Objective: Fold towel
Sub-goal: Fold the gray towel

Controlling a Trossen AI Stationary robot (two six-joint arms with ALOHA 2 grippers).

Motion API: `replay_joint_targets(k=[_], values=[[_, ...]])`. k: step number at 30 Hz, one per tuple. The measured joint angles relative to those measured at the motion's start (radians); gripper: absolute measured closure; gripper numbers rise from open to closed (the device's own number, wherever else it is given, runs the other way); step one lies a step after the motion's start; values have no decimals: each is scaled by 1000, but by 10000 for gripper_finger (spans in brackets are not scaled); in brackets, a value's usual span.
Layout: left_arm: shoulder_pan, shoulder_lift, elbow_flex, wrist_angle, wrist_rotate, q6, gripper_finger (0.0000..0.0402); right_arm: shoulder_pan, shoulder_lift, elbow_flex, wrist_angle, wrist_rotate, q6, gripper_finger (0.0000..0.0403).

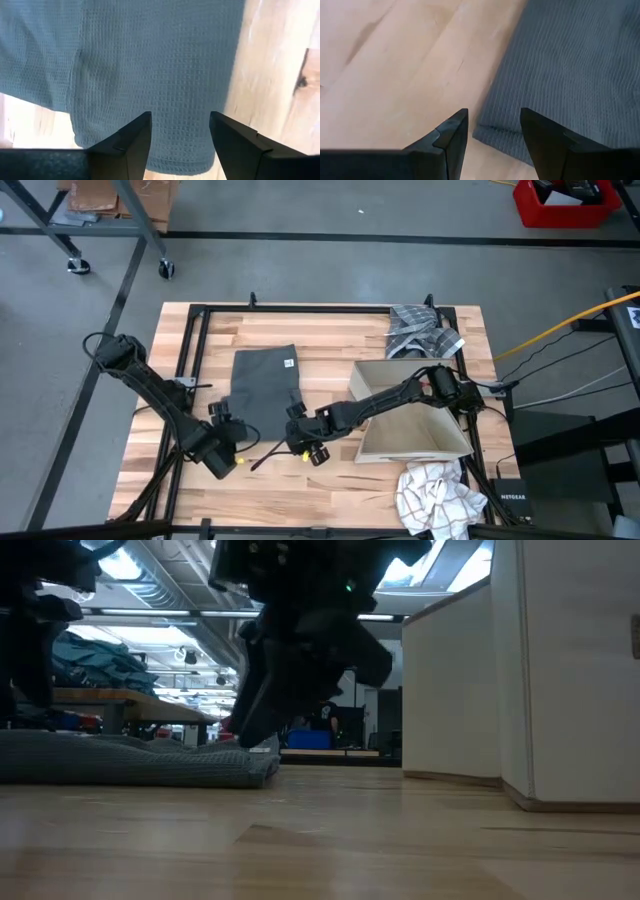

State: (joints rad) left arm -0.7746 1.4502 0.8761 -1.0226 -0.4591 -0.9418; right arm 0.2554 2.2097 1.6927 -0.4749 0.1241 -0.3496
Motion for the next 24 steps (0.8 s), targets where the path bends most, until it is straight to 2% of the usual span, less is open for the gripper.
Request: replay_joint_targets(k=[12, 17, 24], values=[[-56, 8, -1, 71, 0, 62, 206, 0, 0, -48, 62, 10, 0, 217], [-64, 64, -1, 74, 0, 92, 205, 0, 20, -48, 75, 75, 0, 217], [-63, 175, -1, 72, -3, 114, 205, 1, 59, -45, 93, 76, 0, 217]])
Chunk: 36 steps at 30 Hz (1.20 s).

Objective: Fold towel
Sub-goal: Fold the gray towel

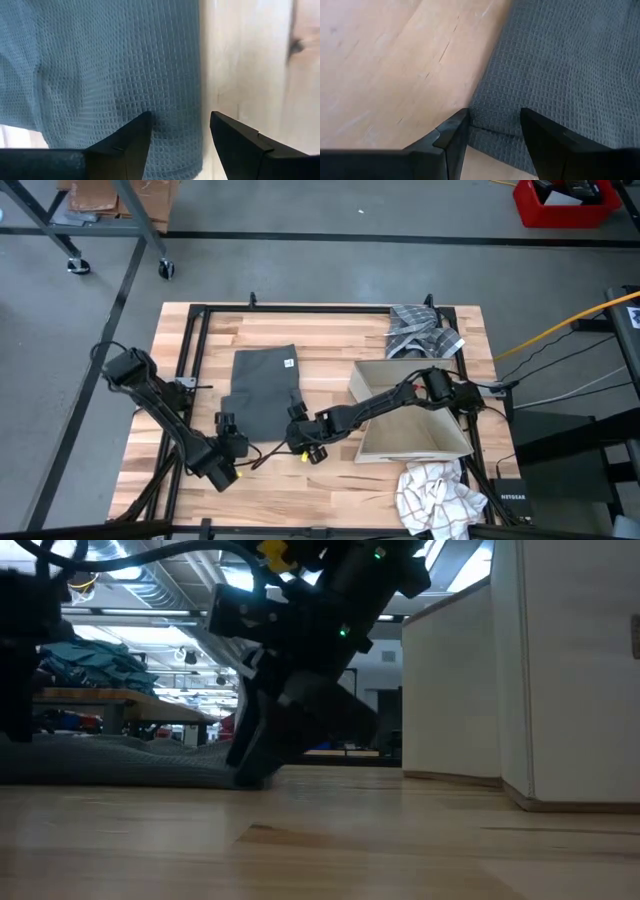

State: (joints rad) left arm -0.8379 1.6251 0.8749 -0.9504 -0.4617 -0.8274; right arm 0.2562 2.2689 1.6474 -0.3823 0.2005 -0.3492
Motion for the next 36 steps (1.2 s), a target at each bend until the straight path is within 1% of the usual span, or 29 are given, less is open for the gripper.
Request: replay_joint_targets(k=[7, 9, 11, 14, 16, 20, 21, 22, 26, 29, 33, 36], values=[[-3, 113, 4, 3, -23, -11, 209, 0, 2, 2, -1, 0, 5, 217], [-3, 128, 6, 11, -31, -19, 220, 0, 2, 2, -2, -10, 8, 220], [-5, 132, 3, 19, -50, -52, 240, -1, 2, 2, -7, -28, 11, 233], [-5, 131, 2, 26, -67, -115, 280, 1, 3, 2, -12, -38, 55, 270], [-5, 132, 1, 31, -73, -140, 314, 1, 4, 2, -15, -39, 96, 303], [-16, 134, 5, 31, -82, -162, 383, 2, 4, 2, -21, -81, 157, 379], [-20, 134, 9, 29, -82, -170, 391, 4, 4, 2, -22, -88, 168, 389], [-25, 135, 15, 28, -82, -181, 393, 6, 4, 2, -22, -91, 180, 394], [-43, 136, 40, 28, -77, -184, 391, 18, 4, 2, -27, -105, 222, 384], [-54, 136, 65, 29, -58, -187, 397, 38, 4, 2, -30, -111, 251, 397], [-80, 136, 122, 27, -54, -159, 398, 79, -4, 2, -42, -121, 296, 395], [-97, 135, 182, 26, -37, -134, 398, 117, -12, 2, -54, -155, 341, 399]])
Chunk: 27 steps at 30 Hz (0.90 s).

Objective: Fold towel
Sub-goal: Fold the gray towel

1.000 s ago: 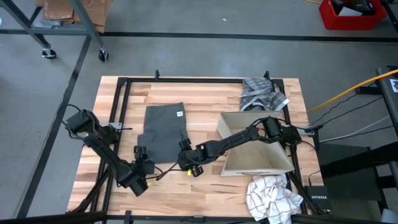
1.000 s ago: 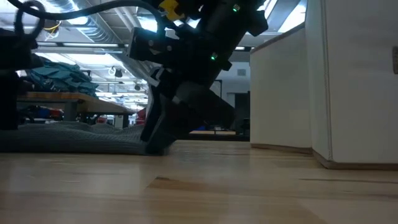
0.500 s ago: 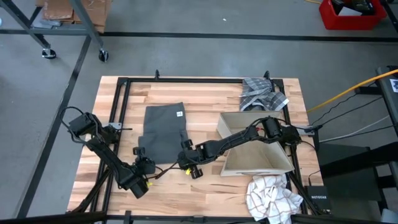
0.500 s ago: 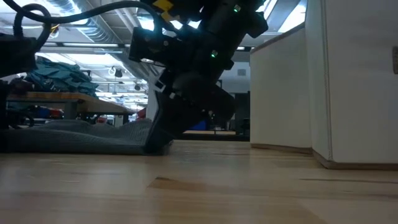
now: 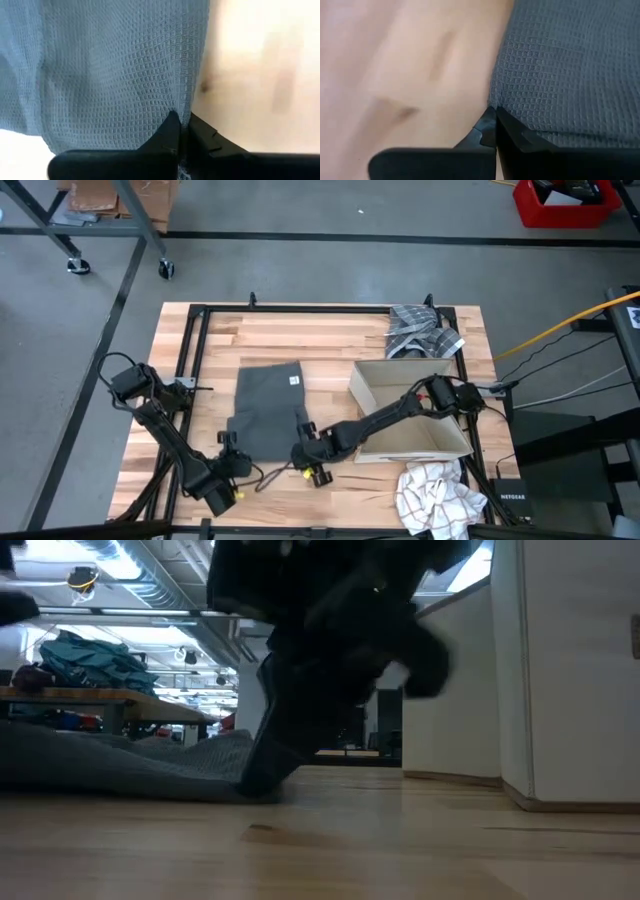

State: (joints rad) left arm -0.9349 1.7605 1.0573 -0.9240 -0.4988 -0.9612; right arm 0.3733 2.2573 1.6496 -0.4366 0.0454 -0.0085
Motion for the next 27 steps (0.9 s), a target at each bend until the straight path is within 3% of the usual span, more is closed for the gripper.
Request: replay_joint_targets(k=[11, 19, 27], values=[[-56, -1, 231, -2, 42, -13, 400, 148, -4, 229, -239, -8, 84, 401], [-86, -1, 300, 129, 160, -114, 400, 221, -7, 393, -396, 107, 188, 401], [-73, -2, 356, 76, 113, -113, 400, 230, -7, 435, -460, 204, 187, 402]])
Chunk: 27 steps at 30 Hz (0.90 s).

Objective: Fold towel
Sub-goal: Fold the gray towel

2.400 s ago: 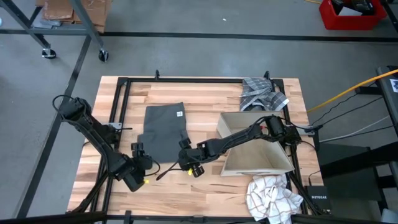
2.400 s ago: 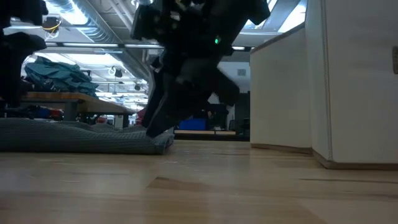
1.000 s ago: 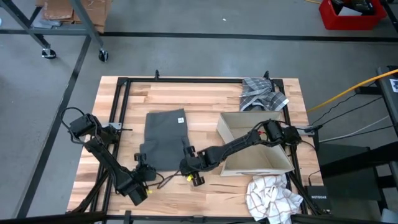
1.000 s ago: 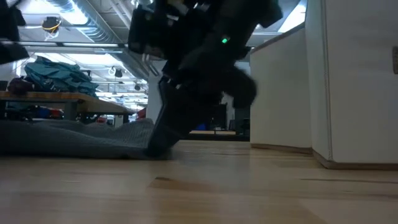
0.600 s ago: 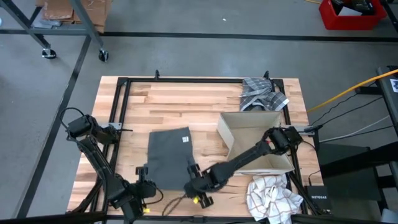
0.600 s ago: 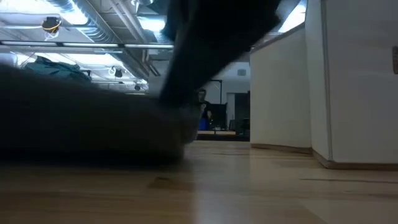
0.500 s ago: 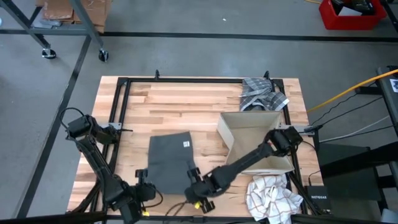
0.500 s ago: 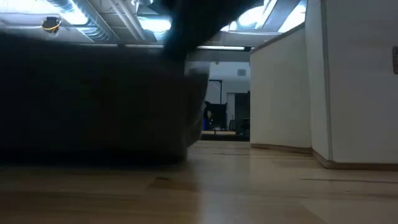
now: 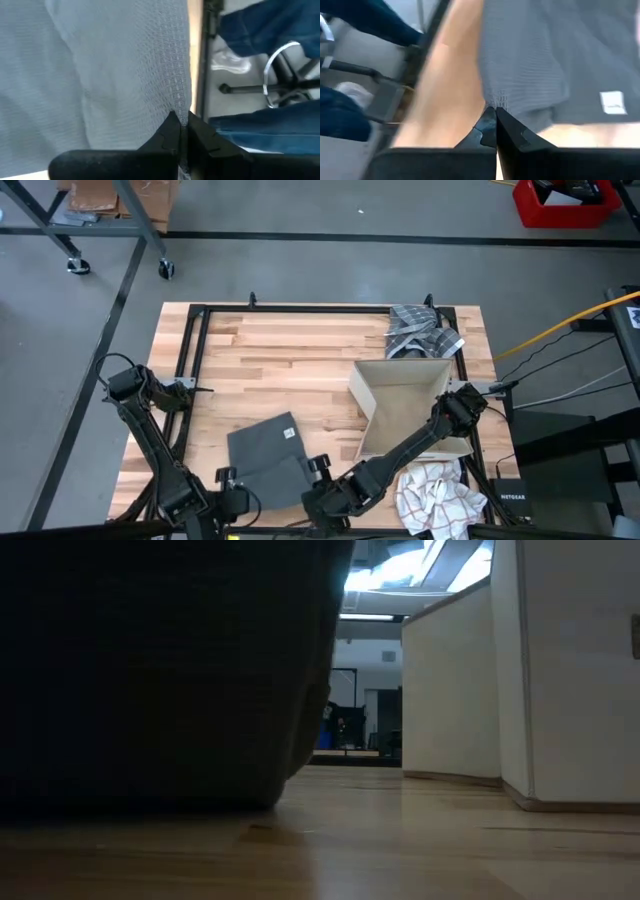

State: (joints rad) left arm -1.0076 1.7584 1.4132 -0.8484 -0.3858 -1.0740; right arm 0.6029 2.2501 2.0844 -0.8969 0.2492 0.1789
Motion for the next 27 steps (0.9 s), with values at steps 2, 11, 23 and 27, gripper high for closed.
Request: replay_joint_targets(k=[2, 11, 23, 27], values=[[6, 0, 8, -47, -4, 0, 400, -11, 0, 6, -30, 41, 0, 402], [21, -12, 60, -339, -87, -143, 400, -91, -1, 90, -108, 81, 0, 402], [56, -39, 66, -596, -146, -323, 400, -248, -2, 147, -131, 99, -57, 402], [81, -38, 66, -611, -146, -314, 400, -299, -2, 146, -132, 67, -57, 402]])
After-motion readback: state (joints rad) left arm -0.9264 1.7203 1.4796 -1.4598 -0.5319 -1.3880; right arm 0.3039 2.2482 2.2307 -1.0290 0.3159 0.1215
